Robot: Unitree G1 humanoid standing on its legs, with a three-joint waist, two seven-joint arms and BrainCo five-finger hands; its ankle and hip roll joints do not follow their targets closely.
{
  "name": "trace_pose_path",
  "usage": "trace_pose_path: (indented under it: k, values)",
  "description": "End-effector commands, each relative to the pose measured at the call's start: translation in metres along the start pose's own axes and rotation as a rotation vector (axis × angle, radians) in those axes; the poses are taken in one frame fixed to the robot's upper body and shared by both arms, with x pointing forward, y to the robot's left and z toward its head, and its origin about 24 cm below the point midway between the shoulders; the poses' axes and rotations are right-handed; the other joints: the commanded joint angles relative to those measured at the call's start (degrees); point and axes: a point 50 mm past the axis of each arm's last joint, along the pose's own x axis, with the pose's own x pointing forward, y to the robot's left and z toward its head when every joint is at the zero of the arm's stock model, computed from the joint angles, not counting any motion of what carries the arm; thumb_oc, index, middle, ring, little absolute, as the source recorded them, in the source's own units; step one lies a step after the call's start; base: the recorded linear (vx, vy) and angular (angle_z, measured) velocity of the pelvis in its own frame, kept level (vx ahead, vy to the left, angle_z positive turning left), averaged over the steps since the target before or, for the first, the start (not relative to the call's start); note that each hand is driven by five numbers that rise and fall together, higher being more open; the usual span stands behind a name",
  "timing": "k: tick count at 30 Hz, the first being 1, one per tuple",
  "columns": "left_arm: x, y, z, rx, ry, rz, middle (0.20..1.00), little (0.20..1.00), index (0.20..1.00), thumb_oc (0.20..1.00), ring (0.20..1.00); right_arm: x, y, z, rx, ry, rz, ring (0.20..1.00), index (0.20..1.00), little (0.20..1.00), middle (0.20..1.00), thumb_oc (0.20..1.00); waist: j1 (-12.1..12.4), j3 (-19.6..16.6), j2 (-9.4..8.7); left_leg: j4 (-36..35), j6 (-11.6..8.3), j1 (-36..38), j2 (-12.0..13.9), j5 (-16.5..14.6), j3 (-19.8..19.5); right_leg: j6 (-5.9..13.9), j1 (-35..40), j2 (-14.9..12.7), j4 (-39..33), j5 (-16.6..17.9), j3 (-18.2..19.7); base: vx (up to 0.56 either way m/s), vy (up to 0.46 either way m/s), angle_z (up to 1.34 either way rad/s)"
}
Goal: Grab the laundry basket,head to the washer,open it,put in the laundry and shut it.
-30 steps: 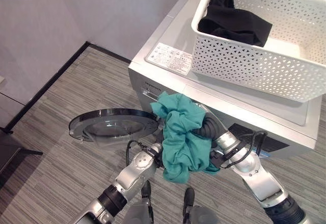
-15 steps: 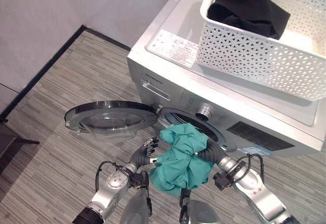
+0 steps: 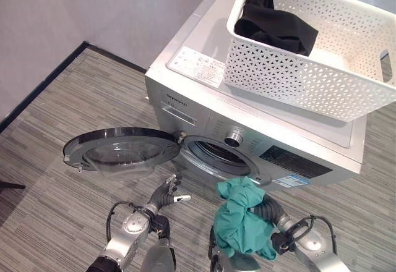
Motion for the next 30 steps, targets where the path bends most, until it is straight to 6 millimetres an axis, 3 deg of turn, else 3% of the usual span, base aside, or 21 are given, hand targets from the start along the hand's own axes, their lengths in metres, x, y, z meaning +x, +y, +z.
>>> trace_pose_path:
  k: [1,7,11,15,17,22,24,25,29,30]
  values:
    - [0.0,0.013,0.01,0.012,-0.082,0.079,1.0,1.0,1.0,1.0,1.0,0.0,-0.003,0.014,0.047,-0.075,0.004,0.2,0.2,0.2,0.2,0.2,-0.1,-1.1,1.3,1.1,-0.11,-4.0,1.4,0.8,5.9,-0.52,-1.1,0.0,8.3,-11.9,1.0,-0.04,0.033,0.04]
    - [-0.003,0.026,0.013,-0.049,-0.118,0.192,1.0,1.0,1.0,1.0,1.0,0.004,-0.001,0.0,0.161,-0.032,-0.031,0.2,0.2,0.2,0.2,0.2,0.5,1.3,2.69,1.0,-0.01,-6.6,0.7,1.3,6.4,-0.44,-4.5,-1.1,9.8,-11.6,0.2,-0.02,0.034,0.02]
    - [-0.009,0.03,0.014,-0.147,-0.155,0.262,1.0,1.0,1.0,1.0,1.0,0.009,0.008,-0.016,0.386,-0.003,-0.072,0.2,0.2,0.2,0.2,0.2,1.0,3.0,4.4,0.3,0.23,-8.6,-0.4,1.8,6.7,-0.23,-7.3,-2.2,11.0,-11.4,-0.5,0.02,0.071,0.0]
    - [-0.011,0.031,0.019,-0.212,-0.193,0.29,1.0,1.0,1.0,1.0,1.0,0.019,0.006,-0.021,0.501,0.0,-0.146,0.2,0.2,0.2,0.2,0.2,1.4,4.4,6.08,-0.2,0.67,-10.3,-1.4,1.8,7.4,0.12,-10.0,-3.3,12.5,-11.4,-0.5,0.02,0.082,-0.03]
    - [-0.011,0.031,0.019,-0.212,-0.194,0.29,1.0,1.0,1.0,1.0,1.0,0.019,0.006,-0.021,0.501,-0.001,-0.146,0.2,0.2,0.2,0.2,0.2,1.4,4.3,6.07,-0.2,0.68,-10.3,-1.4,1.8,7.4,0.12,-10.1,-3.3,12.6,-11.4,-0.5,0.01,0.046,-0.02]
    - [-0.015,0.025,0.028,-0.281,-0.248,0.266,1.0,1.0,1.0,1.0,1.0,0.03,0.005,-0.025,0.618,-0.015,-0.234,0.2,0.2,0.2,0.2,0.2,1.7,6.4,8.97,0.6,1.44,-13.8,-3.0,1.5,7.7,0.31,-15.1,-5.3,16.9,-12.0,-1.3,0.03,0.081,0.09]
    - [-0.015,0.025,0.029,-0.281,-0.248,0.266,1.0,1.0,1.0,1.0,1.0,0.03,0.005,-0.025,0.618,-0.015,-0.234,0.2,0.2,0.2,0.2,0.2,1.7,6.3,8.95,0.6,1.45,-13.9,-3.0,1.5,7.7,0.32,-15.2,-5.3,17.0,-12.1,-1.3,0.03,0.07,0.12]
    - [-0.015,0.021,0.03,-0.313,-0.259,0.253,1.0,1.0,1.0,1.0,1.0,0.042,-0.003,-0.021,0.67,-0.047,-0.315,0.2,0.2,0.2,0.2,0.2,2.1,6.9,10.15,0.6,1.88,-15.1,-3.6,1.3,7.7,0.45,-17.0,-6.0,18.5,-12.2,-1.7,0.05,0.107,0.14]
    - [-0.012,0.017,0.038,-0.312,-0.291,0.236,1.0,1.0,1.0,1.0,1.0,0.057,-0.02,-0.011,0.738,-0.106,-0.439,0.2,0.2,0.2,0.2,0.2,2.7,7.8,11.05,1.2,2.43,-17.4,-4.3,0.7,7.5,0.89,-19.9,-6.8,21.0,-12.5,-2.2,0.04,0.081,0.03]
    - [-0.012,0.015,0.042,-0.303,-0.309,0.222,1.0,1.0,1.0,1.0,1.0,0.068,-0.027,-0.001,0.752,-0.135,-0.486,0.2,0.2,0.2,0.2,0.2,3.2,8.2,11.54,1.7,2.68,-18.8,-4.6,0.5,7.3,0.96,-21.4,-7.3,22.3,-12.7,-2.5,0.02,0.031,0.08]
